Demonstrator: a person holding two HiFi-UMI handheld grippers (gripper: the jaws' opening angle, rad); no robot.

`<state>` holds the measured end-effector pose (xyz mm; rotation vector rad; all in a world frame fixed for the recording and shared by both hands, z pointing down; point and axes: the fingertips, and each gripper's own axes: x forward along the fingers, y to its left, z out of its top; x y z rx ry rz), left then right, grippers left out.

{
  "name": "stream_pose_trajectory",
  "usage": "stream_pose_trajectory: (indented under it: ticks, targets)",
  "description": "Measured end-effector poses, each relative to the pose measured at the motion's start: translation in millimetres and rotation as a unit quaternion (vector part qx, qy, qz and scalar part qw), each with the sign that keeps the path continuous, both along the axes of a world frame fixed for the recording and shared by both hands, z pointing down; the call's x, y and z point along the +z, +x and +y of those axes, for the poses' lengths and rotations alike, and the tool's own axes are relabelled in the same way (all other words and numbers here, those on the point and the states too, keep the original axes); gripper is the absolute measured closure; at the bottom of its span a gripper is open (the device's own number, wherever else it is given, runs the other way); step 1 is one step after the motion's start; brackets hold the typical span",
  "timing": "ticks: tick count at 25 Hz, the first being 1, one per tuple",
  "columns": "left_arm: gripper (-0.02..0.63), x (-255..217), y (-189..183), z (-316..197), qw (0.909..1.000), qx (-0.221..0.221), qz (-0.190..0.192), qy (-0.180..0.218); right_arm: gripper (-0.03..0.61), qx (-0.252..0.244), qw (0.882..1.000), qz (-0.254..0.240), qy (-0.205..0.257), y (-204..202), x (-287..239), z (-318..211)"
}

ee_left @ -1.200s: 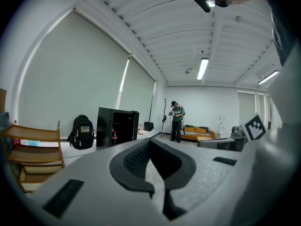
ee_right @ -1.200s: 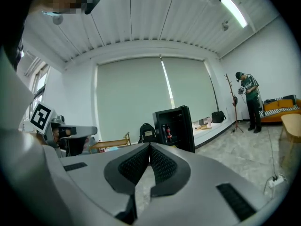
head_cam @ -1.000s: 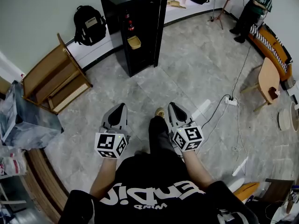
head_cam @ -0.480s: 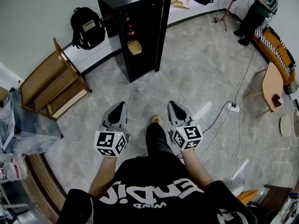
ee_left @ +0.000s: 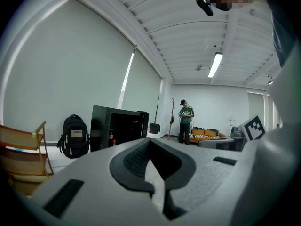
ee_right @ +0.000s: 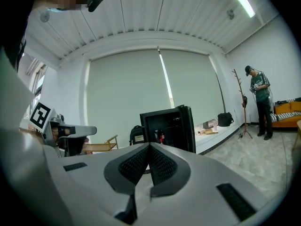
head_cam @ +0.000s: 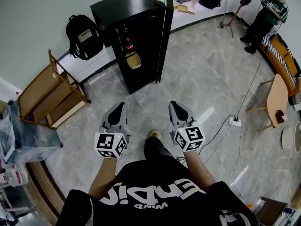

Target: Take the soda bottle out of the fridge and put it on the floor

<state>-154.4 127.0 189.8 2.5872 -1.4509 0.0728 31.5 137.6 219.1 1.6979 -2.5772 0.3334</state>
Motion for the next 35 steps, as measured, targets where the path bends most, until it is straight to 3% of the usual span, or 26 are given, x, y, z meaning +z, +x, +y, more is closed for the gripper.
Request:
stream_pose_trajectory:
  ticks: [14, 27, 35]
  targets:
    - [0.606, 1.8, 21.0, -142.4, 0.9989, -0.046, 0.006, 0.001, 0.555, -0.038, 0.999, 0.01, -0.005, 24.0, 0.4, -147.6]
    - [0.606, 17.3, 30.7, -252.4, 0.9996, -0.017, 0.014, -0.016, 0.555, -0.014, 1.0, 0.006, -0.012, 13.3, 1.1, -241.9]
    - [0.606, 37.9, 31.0, -291.3, 0.9996, -0.02, -0.014, -0.015, 0.555, -0.022, 1.0, 0.003, -0.009, 4.3, 11.6, -275.1]
